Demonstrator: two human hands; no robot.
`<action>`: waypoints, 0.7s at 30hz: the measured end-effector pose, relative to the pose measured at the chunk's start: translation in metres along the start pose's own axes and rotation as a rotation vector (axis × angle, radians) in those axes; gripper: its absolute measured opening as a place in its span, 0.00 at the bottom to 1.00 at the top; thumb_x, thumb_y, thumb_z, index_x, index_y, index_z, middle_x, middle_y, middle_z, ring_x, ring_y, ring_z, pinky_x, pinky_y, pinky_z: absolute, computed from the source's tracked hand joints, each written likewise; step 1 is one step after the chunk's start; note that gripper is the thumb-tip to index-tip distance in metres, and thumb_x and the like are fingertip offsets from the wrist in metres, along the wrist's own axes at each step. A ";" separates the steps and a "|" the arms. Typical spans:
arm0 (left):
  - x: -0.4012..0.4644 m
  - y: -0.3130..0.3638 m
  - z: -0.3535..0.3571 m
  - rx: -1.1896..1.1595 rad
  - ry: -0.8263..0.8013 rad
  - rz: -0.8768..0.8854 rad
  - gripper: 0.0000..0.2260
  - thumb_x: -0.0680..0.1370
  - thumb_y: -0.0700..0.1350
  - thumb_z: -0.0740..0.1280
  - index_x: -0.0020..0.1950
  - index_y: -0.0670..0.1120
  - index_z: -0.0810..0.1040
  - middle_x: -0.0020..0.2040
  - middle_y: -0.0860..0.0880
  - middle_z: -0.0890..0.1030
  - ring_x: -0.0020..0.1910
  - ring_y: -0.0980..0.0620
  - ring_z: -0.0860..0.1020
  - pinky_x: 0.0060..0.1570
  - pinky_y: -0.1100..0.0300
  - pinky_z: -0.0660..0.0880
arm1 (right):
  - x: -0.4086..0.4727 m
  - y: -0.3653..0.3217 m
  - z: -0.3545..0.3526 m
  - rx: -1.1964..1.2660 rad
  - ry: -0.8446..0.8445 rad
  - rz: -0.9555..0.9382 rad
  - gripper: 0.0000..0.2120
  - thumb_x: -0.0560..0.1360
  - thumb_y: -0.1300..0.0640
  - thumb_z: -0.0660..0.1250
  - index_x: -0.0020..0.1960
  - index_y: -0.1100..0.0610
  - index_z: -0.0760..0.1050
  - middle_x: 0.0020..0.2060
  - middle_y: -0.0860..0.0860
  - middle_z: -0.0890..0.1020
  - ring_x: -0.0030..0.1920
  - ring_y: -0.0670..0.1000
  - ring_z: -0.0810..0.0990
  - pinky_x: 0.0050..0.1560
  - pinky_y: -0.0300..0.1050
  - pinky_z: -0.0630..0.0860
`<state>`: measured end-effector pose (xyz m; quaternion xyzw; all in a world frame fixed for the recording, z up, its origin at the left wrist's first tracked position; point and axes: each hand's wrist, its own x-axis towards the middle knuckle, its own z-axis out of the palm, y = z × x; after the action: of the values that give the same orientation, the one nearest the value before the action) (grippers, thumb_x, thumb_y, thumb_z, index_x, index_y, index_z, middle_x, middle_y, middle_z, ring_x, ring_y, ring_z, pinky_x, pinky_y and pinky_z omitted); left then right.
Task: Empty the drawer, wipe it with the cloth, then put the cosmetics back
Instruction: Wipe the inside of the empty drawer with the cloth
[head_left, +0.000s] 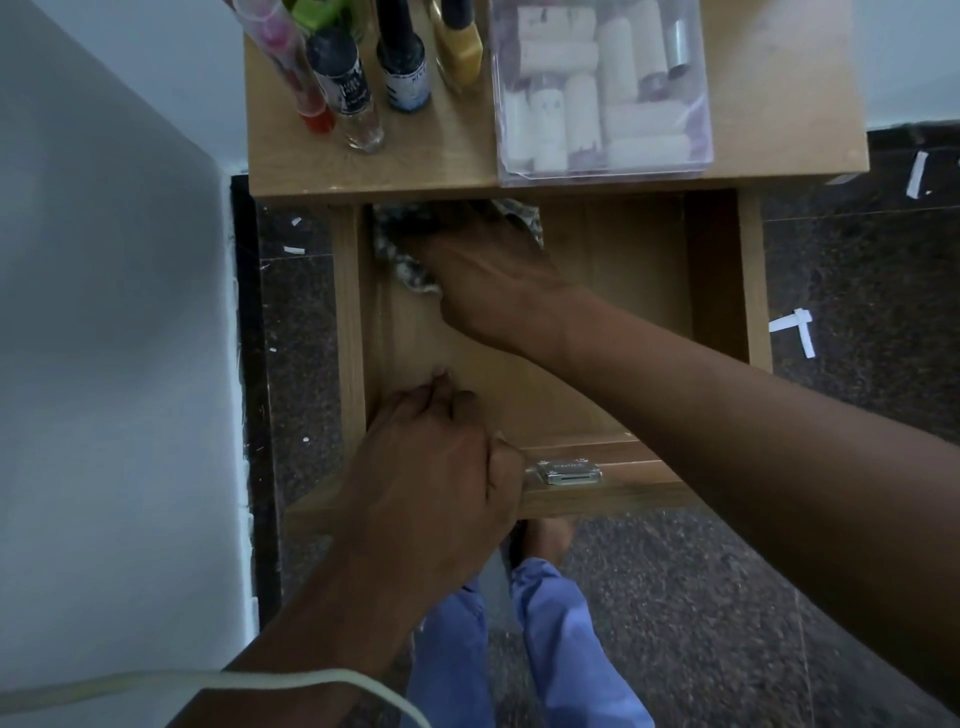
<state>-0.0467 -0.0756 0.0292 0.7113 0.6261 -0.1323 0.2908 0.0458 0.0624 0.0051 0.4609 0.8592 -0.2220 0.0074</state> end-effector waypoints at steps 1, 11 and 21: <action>0.001 0.000 0.000 0.004 0.009 0.008 0.31 0.79 0.54 0.44 0.62 0.38 0.80 0.67 0.36 0.80 0.62 0.42 0.80 0.66 0.49 0.74 | 0.002 -0.003 0.000 -0.016 0.013 0.028 0.27 0.83 0.60 0.58 0.81 0.49 0.63 0.77 0.54 0.69 0.75 0.57 0.68 0.65 0.41 0.66; 0.003 -0.002 -0.004 0.039 0.070 0.026 0.31 0.78 0.55 0.43 0.63 0.41 0.79 0.65 0.40 0.81 0.57 0.45 0.80 0.64 0.52 0.73 | -0.017 0.025 -0.008 -0.089 0.006 0.185 0.23 0.83 0.51 0.63 0.77 0.48 0.68 0.69 0.56 0.78 0.67 0.60 0.78 0.64 0.53 0.78; 0.006 -0.011 -0.008 -0.143 0.064 0.075 0.19 0.80 0.53 0.51 0.66 0.47 0.71 0.53 0.46 0.81 0.51 0.46 0.78 0.54 0.50 0.75 | -0.036 0.058 -0.004 -0.060 0.079 0.306 0.21 0.79 0.52 0.70 0.72 0.48 0.76 0.64 0.57 0.82 0.63 0.61 0.81 0.61 0.53 0.80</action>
<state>-0.0579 -0.0659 0.0298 0.7155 0.6158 -0.0533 0.3255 0.1130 0.0633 -0.0053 0.5944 0.7848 -0.1741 0.0210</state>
